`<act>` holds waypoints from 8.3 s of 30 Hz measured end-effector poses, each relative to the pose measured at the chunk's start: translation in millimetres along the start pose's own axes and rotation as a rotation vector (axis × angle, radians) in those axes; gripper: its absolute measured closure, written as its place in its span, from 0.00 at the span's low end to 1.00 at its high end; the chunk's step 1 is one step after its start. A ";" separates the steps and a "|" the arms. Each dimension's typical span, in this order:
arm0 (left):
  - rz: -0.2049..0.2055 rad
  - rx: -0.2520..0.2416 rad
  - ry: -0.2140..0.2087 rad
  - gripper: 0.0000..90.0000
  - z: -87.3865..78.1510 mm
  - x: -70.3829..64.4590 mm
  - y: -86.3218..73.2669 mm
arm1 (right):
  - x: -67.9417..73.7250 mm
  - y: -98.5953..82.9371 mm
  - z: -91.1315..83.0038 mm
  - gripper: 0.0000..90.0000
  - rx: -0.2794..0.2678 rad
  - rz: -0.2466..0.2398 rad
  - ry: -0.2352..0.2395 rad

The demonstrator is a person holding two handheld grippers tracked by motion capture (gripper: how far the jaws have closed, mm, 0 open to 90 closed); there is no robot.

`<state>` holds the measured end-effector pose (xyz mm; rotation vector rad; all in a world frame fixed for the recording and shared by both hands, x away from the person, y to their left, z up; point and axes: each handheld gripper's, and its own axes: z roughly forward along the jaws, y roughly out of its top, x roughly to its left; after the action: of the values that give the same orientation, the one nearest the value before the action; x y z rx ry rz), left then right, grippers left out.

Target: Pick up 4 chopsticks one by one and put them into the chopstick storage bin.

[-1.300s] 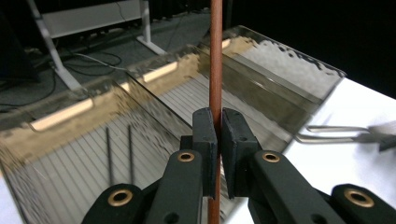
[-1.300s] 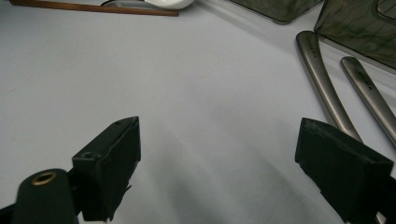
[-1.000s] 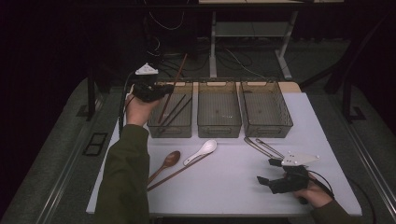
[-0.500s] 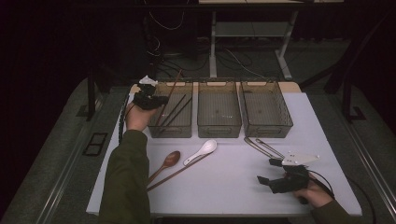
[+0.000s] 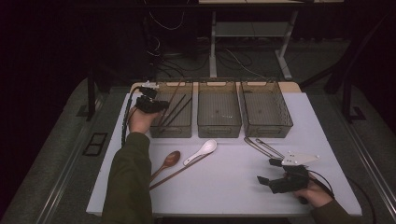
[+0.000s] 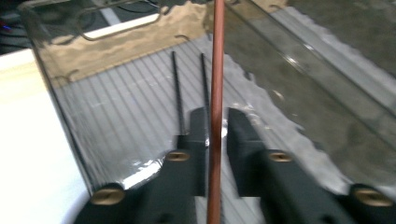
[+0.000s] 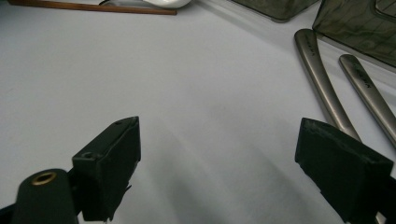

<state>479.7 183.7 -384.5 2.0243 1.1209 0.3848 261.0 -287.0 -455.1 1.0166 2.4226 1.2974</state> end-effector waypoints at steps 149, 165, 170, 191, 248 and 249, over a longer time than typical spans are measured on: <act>0.228 0.109 -0.376 0.93 -64.6 -144.9 -132.8 | 5.3 2.6 -1.1 0.16 -0.025 -0.039 0.013; 0.191 0.107 -0.373 0.93 -72.8 -143.2 -119.6 | 5.4 2.7 -0.7 0.16 -0.024 -0.040 0.015; 0.177 0.098 -0.366 0.93 -75.7 -140.0 -114.7 | 5.2 2.7 -0.8 0.16 -0.025 -0.038 0.014; 0.125 0.026 -0.321 0.93 -89.9 -121.2 -87.1 | 4.9 2.7 -0.7 0.16 -0.023 -0.036 0.006; 0.083 -0.024 -0.019 0.93 -41.3 -16.0 44.5 | 4.8 2.2 -0.5 0.16 -0.029 -0.027 -0.002; 0.077 -0.019 -0.019 0.93 -37.9 -13.4 44.7 | 4.8 2.2 -0.6 0.16 -0.029 -0.027 -0.001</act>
<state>476.1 177.1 -324.8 2.0544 1.0259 0.4124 258.2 -283.4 -452.4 0.9737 2.4010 1.3184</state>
